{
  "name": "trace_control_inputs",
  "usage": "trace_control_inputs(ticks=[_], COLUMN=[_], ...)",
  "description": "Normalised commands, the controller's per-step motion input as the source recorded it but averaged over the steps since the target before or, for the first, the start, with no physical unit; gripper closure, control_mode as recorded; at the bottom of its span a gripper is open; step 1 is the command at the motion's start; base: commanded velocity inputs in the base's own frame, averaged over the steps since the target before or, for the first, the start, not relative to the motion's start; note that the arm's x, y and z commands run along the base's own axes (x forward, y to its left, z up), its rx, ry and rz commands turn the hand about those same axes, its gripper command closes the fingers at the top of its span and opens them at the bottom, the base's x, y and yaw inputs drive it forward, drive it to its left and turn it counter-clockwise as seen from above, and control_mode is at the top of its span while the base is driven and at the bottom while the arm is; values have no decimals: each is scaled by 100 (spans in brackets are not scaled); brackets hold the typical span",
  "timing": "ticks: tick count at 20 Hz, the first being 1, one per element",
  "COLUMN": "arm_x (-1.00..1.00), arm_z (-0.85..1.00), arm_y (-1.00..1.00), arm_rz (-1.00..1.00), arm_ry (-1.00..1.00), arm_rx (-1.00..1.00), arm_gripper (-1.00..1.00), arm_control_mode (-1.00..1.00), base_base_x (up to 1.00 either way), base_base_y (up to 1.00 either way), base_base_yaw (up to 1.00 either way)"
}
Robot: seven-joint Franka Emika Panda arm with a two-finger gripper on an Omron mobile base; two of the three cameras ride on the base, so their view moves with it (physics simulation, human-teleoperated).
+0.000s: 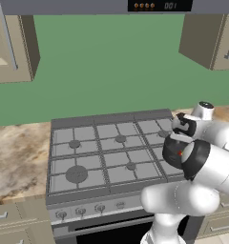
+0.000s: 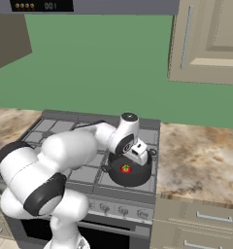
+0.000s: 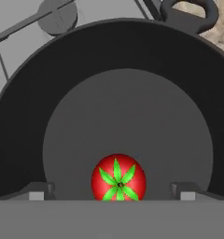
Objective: Turn on the burner for the pot on the stove. Wait thirty seconds for the pot to heat up. Then add the tomato to the pot.
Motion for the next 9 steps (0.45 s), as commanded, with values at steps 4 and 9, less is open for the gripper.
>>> trace_control_inputs(ticks=[4,9], arm_x=[-61,-71], arm_z=[72,78], arm_y=[0,0], arm_rz=[0,0], arm_ry=[-20,-14], arm_rx=[0,-2], arm_gripper=[-100,-100], arm_control_mode=[-100,-100], base_base_x=[0,0], base_base_y=[0,0], base_base_yaw=[0,0])
